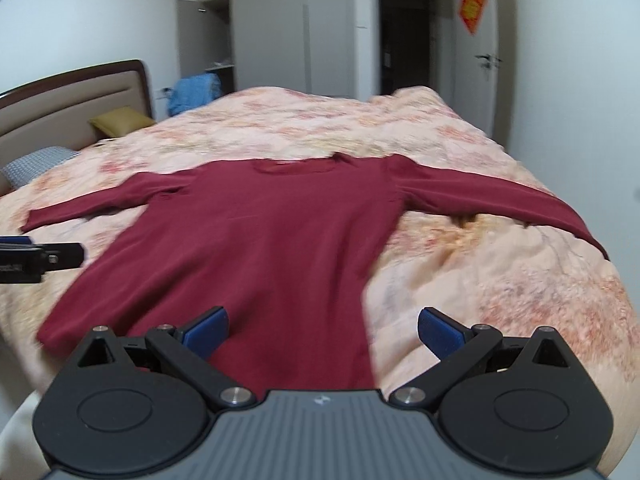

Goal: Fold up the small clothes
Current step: 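Move the right tool to a red sweater sleeve and grasp its cuff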

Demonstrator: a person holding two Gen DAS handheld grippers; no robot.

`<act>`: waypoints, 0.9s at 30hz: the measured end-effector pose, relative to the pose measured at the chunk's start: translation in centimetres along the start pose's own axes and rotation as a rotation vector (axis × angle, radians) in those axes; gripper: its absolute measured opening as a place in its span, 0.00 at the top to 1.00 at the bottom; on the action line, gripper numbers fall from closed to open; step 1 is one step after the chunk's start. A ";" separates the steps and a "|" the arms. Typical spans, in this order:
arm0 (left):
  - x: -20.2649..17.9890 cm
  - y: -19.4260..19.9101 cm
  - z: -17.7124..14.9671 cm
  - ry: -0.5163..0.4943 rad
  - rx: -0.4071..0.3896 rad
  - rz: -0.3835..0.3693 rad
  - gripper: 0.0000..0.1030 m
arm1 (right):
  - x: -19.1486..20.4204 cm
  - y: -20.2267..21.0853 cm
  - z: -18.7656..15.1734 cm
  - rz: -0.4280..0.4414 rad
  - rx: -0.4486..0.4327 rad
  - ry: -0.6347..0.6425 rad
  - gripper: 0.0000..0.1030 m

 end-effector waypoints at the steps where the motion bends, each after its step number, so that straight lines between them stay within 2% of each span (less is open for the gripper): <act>1: -0.3 -0.8 0.5 -0.002 0.004 0.000 0.01 | -0.8 -0.8 0.4 -0.011 0.005 -0.017 0.00; 10: -2.4 -8.7 4.1 -0.042 0.047 0.026 0.01 | -7.4 -7.5 3.0 -0.076 0.028 -0.126 0.00; 13: -2.9 -11.3 4.9 -0.040 0.059 0.030 0.01 | -9.5 -8.8 3.8 -0.114 0.004 -0.144 0.00; 16: -3.5 -13.8 5.4 -0.040 0.054 0.032 0.01 | -11.8 -9.4 4.7 -0.132 -0.057 -0.196 0.00; 18: -3.7 -15.3 5.6 -0.033 0.055 0.032 0.01 | -14.0 -9.7 5.3 -0.151 -0.102 -0.248 0.00; 23: -4.0 -18.4 5.3 0.012 0.066 0.006 0.01 | -20.8 -10.8 5.9 -0.217 -0.151 -0.417 0.00; 27: -3.7 -20.0 4.4 0.049 0.076 -0.007 0.01 | -26.2 -12.0 6.0 -0.269 -0.117 -0.508 0.00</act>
Point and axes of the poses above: each gripper's, at about its wrist camera, not at the fingertips, and y roughly against the way its jaws point, x to its left, z to its top, the point moved 7 cm from there along -y, roughly the way its jaws point, and after that the axes turned 3 degrees about x, right-handed, at the moved point
